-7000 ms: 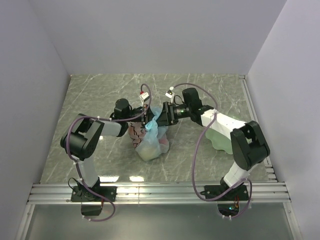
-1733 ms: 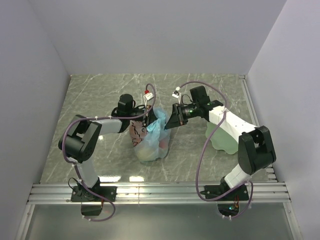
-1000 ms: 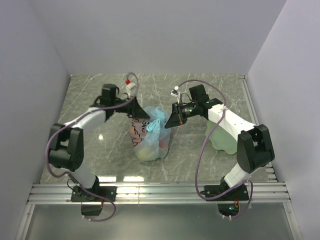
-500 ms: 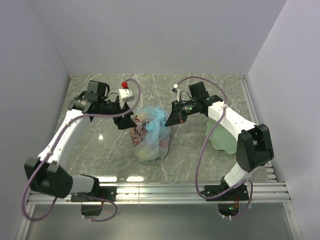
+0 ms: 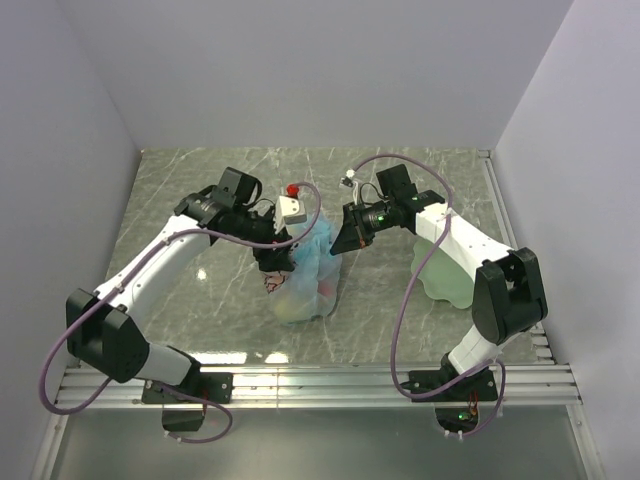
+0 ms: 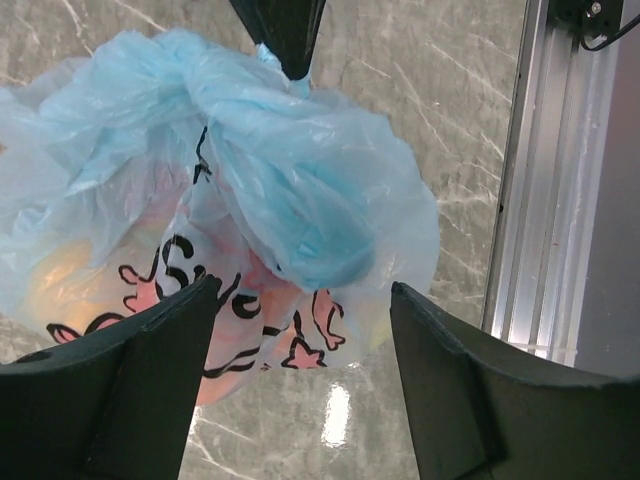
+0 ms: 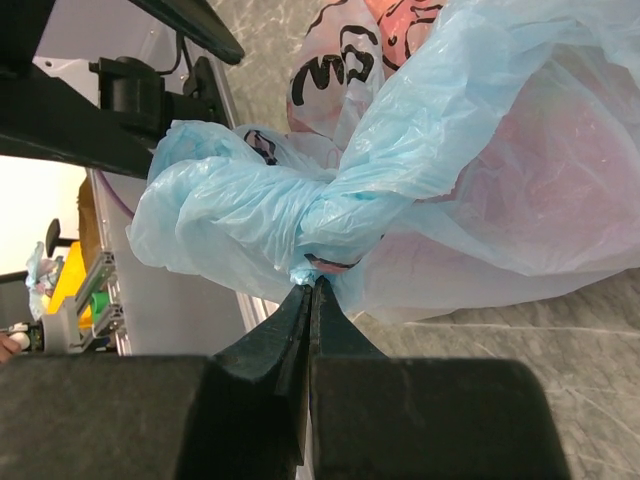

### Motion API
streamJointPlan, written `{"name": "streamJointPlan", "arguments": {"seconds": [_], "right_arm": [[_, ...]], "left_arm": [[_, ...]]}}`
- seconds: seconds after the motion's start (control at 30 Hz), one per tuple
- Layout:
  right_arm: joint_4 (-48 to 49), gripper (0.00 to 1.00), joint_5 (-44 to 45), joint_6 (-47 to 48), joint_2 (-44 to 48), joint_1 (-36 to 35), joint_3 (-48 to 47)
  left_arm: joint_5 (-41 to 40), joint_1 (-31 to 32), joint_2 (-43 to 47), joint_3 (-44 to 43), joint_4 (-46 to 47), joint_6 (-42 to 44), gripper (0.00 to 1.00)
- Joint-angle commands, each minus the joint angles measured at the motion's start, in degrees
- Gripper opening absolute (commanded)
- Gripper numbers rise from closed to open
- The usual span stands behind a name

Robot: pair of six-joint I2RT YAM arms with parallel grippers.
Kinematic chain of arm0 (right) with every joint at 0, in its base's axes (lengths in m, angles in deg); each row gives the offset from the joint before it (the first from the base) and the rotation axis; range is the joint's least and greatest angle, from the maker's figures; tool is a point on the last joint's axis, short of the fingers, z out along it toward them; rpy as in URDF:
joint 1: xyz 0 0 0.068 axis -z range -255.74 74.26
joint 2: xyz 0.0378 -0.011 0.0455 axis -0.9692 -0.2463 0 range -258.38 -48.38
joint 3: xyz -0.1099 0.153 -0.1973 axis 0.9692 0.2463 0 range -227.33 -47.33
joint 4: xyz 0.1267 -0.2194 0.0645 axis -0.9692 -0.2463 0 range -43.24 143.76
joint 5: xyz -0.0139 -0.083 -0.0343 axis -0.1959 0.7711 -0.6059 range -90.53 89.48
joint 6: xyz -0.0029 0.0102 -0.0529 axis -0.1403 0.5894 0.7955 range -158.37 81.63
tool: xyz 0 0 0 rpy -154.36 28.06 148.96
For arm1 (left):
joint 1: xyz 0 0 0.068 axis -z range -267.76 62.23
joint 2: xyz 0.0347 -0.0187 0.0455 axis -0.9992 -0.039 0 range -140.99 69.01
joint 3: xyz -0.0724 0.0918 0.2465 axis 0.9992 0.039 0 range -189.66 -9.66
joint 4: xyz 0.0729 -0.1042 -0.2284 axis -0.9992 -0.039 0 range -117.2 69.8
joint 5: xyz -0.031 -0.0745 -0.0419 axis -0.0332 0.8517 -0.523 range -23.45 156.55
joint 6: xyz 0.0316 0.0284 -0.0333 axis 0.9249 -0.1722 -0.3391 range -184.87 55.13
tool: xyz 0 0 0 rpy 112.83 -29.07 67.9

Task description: Place the fake fruits into the plastic bag and tie a complex knot

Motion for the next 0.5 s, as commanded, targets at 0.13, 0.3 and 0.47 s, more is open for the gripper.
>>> {"name": "streamJointPlan", "arguments": {"seconds": [0.13,0.3,0.47], "right_arm": [[-0.67,0.0,-0.51,1.24,0.42,-0.53,-2.94],[-1.37,0.0,-0.87,1.68,0.33,-0.53,-3.46],[-3.92,0.0,-0.96,3.7,0.33,-0.44,-4.25]], "left_arm": [[0.83,2.68,-1.49,-4.29,1.31,-2.17,0.76],[-0.57,4.09,-2.98,-4.46,3.25,-4.1,0.76],[-1.28,3.82,-5.35,-6.83,0.45,-3.59,0.49]]}}
